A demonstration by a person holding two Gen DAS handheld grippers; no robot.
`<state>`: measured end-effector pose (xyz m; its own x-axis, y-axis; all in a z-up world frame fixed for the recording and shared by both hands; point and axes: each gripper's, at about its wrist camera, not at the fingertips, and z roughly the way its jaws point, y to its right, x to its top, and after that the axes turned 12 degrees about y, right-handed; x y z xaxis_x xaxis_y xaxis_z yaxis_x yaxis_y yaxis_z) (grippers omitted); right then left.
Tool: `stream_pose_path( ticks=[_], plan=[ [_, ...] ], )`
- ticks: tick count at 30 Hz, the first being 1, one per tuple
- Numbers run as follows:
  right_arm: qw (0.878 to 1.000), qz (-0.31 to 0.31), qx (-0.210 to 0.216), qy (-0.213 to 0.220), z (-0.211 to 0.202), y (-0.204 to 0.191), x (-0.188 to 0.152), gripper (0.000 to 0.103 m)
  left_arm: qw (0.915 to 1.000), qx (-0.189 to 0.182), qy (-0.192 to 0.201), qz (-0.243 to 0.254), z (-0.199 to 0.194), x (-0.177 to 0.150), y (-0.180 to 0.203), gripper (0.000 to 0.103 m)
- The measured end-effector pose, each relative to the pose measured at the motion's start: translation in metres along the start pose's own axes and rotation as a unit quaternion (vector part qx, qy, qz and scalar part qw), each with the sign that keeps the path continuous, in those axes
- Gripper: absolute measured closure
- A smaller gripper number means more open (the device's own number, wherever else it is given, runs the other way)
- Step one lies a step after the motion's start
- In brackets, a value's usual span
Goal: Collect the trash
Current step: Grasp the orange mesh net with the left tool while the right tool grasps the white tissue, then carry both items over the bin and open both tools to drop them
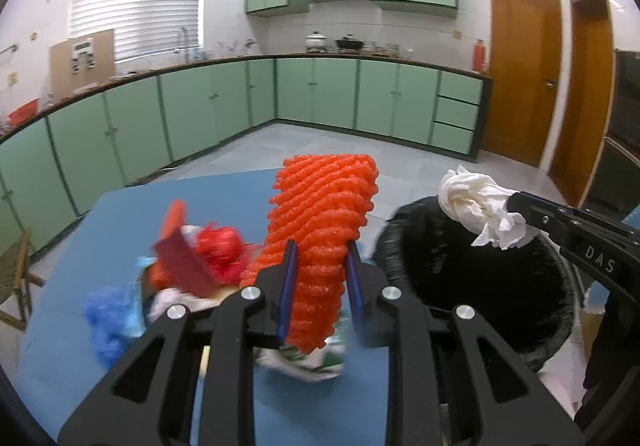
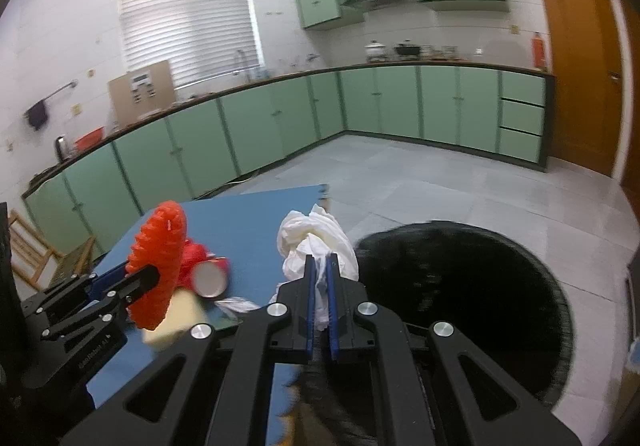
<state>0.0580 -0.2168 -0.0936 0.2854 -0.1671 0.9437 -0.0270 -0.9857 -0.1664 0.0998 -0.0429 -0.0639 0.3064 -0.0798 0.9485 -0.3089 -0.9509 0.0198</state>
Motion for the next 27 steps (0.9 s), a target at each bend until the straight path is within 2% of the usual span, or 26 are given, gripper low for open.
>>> stream_pose_path(
  ticks=[10, 17, 23, 25, 27],
  plan=[
    [0.997, 0.021, -0.070, -0.003, -0.010, 0.070, -0.003, 0.097, 0.9973, -0.071, -0.015, -0.003, 0.044, -0.004, 0.059, 0.081],
    [0.995, 0.033, -0.098, -0.017, -0.005, 0.106, -0.018, 0.097, 0.9945, -0.100, -0.032, 0.001, 0.075, -0.017, 0.093, 0.081],
    [0.993, 0.037, -0.112, -0.025, 0.000, 0.120, -0.026, 0.097, 0.9918, -0.119, -0.047, 0.004, 0.092, -0.027, 0.112, 0.081],
    [0.992, 0.041, -0.117, -0.027, 0.001, 0.126, -0.028, 0.097, 0.9902, -0.129, -0.054, 0.004, 0.100, -0.030, 0.117, 0.079],
    [0.991, 0.043, -0.126, -0.027, 0.000, 0.128, -0.030, 0.092, 0.9896, -0.132, -0.057, 0.006, 0.102, -0.030, 0.118, 0.072]
  ],
)
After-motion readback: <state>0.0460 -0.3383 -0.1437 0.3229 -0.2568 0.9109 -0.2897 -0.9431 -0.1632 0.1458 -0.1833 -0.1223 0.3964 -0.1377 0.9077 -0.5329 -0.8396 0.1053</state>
